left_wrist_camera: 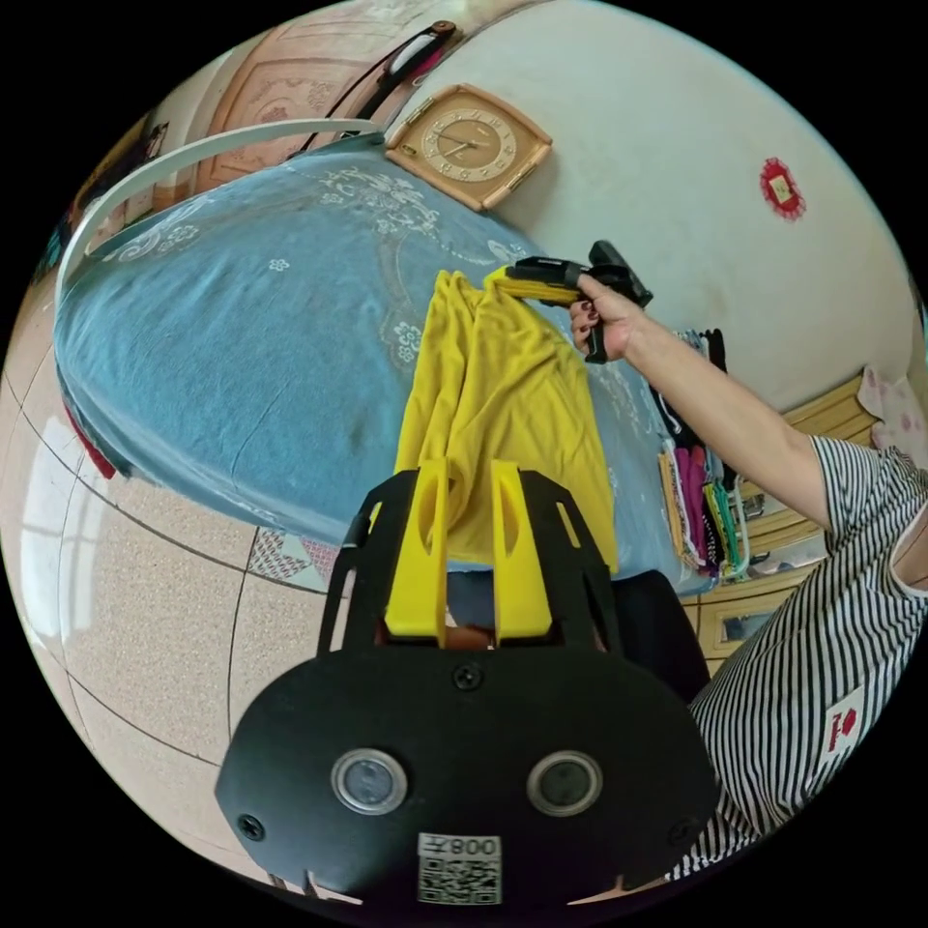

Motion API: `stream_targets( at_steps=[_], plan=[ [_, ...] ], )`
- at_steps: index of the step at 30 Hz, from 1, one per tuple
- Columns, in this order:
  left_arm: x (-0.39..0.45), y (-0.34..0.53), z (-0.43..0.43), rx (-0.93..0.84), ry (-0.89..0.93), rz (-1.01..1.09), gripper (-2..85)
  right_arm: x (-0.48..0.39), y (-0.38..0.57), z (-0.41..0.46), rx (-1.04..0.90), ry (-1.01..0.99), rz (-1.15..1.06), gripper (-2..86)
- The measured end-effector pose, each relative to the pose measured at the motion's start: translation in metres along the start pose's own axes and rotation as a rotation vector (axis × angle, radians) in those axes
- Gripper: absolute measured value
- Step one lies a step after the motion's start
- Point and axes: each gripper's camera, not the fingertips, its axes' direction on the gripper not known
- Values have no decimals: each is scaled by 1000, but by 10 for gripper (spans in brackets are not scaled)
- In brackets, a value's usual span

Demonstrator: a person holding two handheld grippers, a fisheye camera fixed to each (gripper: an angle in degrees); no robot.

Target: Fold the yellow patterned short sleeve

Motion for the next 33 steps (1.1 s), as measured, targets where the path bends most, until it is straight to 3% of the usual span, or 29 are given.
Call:
stream_targets(
  at_steps=[3,9,13,19,23,33],
  plan=[
    [0,-2,14,-61,-74,-4,34,-11,7,-16,30,12,-32,6],
    [-7,7,4,9,-29,-60,20,-47,32,-60,155,32,-119,3],
    [-12,10,3,20,-15,-82,18,-73,45,-45,123,56,-167,2],
    [-25,13,11,14,-6,-125,16,-118,41,56,-90,388,-270,1],
    [-28,12,16,3,-10,-121,16,-158,53,78,-26,536,-380,-1],
    [-44,17,16,38,50,-178,17,-193,19,71,-90,474,-326,0]
  ],
)
